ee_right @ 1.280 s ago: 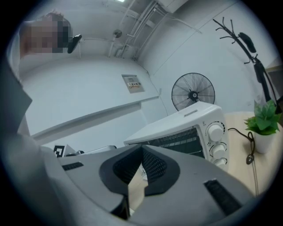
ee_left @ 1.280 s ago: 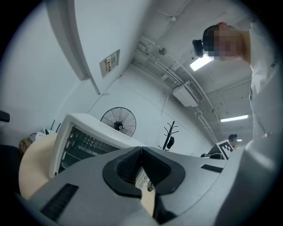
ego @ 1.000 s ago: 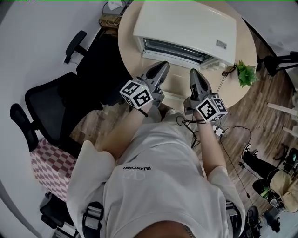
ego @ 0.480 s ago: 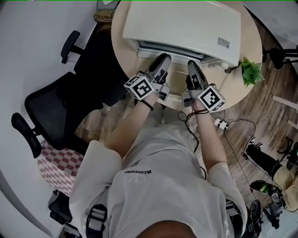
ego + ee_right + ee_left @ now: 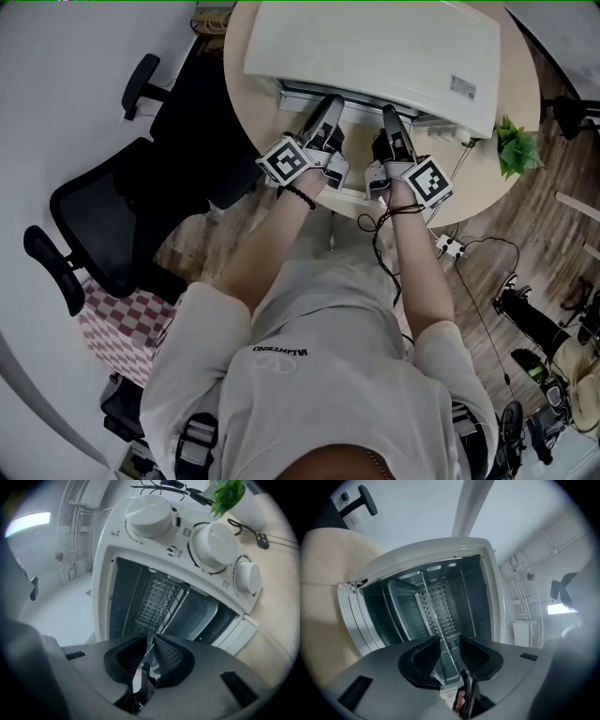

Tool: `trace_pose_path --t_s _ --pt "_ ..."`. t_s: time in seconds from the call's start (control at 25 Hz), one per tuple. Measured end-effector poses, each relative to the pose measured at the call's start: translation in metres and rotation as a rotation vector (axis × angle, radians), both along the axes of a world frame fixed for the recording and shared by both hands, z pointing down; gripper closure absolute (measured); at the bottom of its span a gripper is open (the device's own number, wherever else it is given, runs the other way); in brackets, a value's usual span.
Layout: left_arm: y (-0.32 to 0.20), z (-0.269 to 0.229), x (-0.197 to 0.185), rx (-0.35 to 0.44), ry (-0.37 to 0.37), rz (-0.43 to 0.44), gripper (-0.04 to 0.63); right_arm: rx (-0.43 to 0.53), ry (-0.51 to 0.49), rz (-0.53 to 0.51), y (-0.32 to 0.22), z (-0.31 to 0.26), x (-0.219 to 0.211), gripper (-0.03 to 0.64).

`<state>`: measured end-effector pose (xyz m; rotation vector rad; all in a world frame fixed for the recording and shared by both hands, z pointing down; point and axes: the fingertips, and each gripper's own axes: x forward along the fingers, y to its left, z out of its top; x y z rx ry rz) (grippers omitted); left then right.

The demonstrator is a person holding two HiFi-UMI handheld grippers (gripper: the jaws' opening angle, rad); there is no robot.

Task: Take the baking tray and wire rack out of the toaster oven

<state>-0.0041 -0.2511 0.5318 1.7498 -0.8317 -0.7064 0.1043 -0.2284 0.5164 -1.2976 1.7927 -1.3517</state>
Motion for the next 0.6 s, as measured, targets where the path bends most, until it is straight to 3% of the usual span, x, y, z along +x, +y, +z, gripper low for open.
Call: trace_pose_path --t_s 0.08,0.16,0.6 --pt "-0.005 0.004 -0.002 -0.003 0.023 -0.011 0.466 -0.001 0.001 0.001 -0.004 0.004 0.002 0.568" --pt "-0.010 0.007 -0.001 -0.018 0.047 -0.018 0.466 -0.004 -0.020 0.007 -0.007 0.008 0.003 0.491" --pt "-0.027 0.013 0.003 -0.073 0.169 -0.051 0.466 0.004 -0.101 0.080 -0.022 0.015 0.005 0.491"
